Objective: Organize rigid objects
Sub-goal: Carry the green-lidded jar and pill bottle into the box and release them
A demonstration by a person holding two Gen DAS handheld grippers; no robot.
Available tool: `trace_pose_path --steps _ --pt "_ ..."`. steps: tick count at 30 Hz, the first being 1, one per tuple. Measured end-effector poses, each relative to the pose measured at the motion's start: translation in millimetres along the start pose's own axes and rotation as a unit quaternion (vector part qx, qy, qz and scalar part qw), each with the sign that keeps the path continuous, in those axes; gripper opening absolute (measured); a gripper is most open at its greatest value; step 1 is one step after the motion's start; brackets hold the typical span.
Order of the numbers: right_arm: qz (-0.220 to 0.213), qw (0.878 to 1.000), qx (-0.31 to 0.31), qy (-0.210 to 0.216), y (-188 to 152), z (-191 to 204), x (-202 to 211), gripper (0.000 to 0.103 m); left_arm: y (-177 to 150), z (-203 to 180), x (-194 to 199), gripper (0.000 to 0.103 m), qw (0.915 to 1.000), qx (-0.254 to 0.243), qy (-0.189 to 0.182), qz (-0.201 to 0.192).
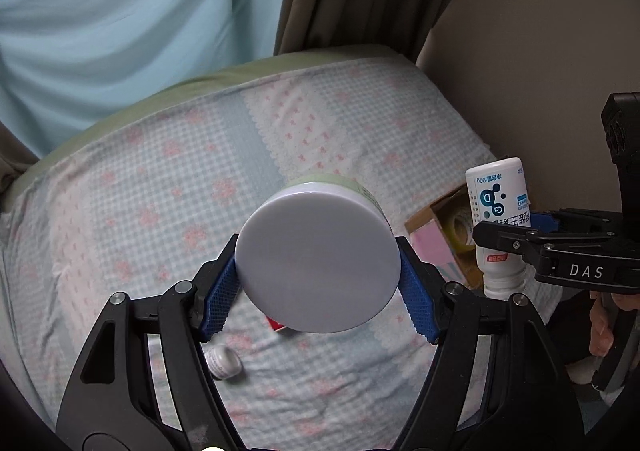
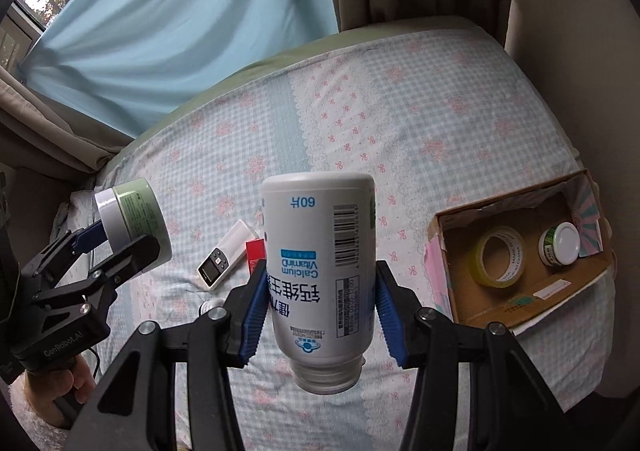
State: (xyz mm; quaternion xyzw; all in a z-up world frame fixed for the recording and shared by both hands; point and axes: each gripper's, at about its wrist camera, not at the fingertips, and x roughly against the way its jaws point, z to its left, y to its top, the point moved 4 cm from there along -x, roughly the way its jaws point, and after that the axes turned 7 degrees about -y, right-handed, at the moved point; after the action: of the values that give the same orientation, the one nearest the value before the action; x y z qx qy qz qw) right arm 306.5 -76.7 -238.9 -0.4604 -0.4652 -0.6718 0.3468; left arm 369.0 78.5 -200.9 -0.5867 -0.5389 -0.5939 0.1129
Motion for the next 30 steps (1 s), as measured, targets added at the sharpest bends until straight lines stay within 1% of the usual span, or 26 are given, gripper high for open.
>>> trace_pose_path --steps 4,7,11,14,18,22,27,30 --pt "-0.009 1.0 -0.002 -0.009 -9 -28 19 0.046 0 -39 5 0.069 0.9998 -0.019 -0.004 -0.007" --pt "-0.016 1.0 -0.017 0.0 -15 -56 30 0.046 -2 -70 4 0.069 0.9996 -0.027 -0.003 -0.006" --pt "-0.026 0.999 -0.021 0.001 -19 -100 42 0.046 -6 -117 -5 0.069 0.9992 -0.039 -0.001 -0.002" --pt "-0.025 0.999 -0.022 0.005 -17 -138 45 0.046 -8 -152 -21 0.069 0.9994 -0.035 -0.001 0.001" --pt "-0.013 1.0 -0.013 0.002 -9 -192 44 0.046 -11 -197 -50 0.069 0.9999 -0.01 -0.008 0.009" --pt "-0.001 1.0 0.009 -0.005 -2 -239 36 0.046 -14 -237 -91 0.069 0.9996 0.009 -0.012 0.025" --pt "0.029 0.999 0.024 -0.005 4 -288 10 0.046 -19 -272 -150 0.069 0.9979 0.037 -0.021 0.049" --pt "0.049 0.998 0.028 0.001 4 -307 -10 0.046 -23 -282 -186 0.069 0.9963 0.052 -0.02 0.065"
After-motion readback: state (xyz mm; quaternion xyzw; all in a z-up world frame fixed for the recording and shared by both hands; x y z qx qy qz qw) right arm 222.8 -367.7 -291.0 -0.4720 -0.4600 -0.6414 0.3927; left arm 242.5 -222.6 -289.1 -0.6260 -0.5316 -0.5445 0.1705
